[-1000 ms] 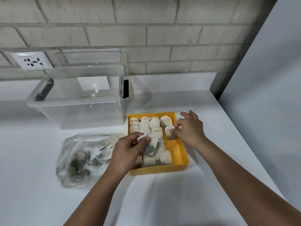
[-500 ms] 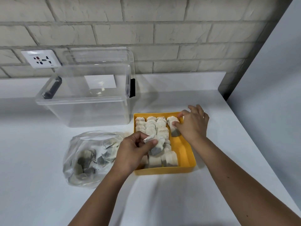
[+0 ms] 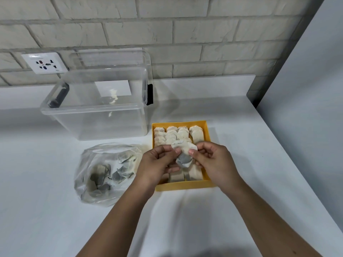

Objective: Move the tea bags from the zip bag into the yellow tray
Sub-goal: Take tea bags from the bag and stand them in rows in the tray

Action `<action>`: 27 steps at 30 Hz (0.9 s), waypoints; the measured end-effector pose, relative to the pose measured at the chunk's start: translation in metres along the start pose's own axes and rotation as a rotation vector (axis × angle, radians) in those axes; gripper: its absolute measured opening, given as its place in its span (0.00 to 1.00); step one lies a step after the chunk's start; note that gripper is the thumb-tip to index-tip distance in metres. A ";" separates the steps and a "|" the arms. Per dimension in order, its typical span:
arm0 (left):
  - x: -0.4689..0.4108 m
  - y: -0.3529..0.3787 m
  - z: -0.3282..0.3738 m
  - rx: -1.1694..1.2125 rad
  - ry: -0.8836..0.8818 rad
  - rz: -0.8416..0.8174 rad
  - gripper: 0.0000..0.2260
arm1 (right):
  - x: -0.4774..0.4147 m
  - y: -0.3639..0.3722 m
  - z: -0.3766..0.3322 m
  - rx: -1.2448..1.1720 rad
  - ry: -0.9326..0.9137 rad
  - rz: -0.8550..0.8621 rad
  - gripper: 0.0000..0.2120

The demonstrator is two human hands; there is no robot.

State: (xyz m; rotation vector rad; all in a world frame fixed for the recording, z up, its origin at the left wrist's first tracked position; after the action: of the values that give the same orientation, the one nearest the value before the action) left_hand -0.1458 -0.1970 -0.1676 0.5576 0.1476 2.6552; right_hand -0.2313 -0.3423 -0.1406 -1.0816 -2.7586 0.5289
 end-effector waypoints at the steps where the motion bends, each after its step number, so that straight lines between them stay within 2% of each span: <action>1: 0.000 -0.002 -0.001 0.001 -0.012 0.018 0.10 | 0.002 0.000 0.002 -0.046 0.030 -0.004 0.07; 4: -0.001 -0.009 0.001 -0.043 0.016 0.072 0.07 | 0.000 -0.008 0.003 -0.064 0.052 0.022 0.06; 6: -0.003 -0.015 0.006 -0.105 0.073 0.109 0.04 | -0.011 -0.027 0.001 0.091 -0.034 0.148 0.04; 8: -0.004 -0.019 0.012 -0.198 0.130 0.136 0.04 | -0.023 -0.044 0.000 0.337 -0.105 0.229 0.06; 10: -0.005 -0.021 0.014 -0.252 0.162 0.137 0.04 | -0.034 -0.047 0.007 0.559 -0.089 0.166 0.11; 12: -0.004 -0.020 0.014 -0.276 0.184 0.123 0.03 | -0.039 -0.041 0.015 0.667 -0.043 0.057 0.13; 19: -0.006 -0.015 0.013 -0.340 0.243 0.103 0.03 | -0.055 -0.021 0.008 0.621 0.002 -0.053 0.13; 27: -0.009 -0.020 0.013 -0.373 0.262 0.119 0.03 | -0.063 -0.007 0.019 0.905 -0.163 0.035 0.14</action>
State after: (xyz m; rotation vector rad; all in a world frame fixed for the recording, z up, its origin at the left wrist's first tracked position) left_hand -0.1255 -0.1819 -0.1629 0.0997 -0.3090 2.7630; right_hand -0.1939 -0.3950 -0.1553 -0.8498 -2.1423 1.6917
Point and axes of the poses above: each hand's wrist, its own x-axis away from the middle knuckle, its own y-axis out of the palm, z = x × y, the point moved 8 cm from there along -x, towards the middle knuckle, and after that the axes turned 8 degrees about z, right-handed, at the moved point
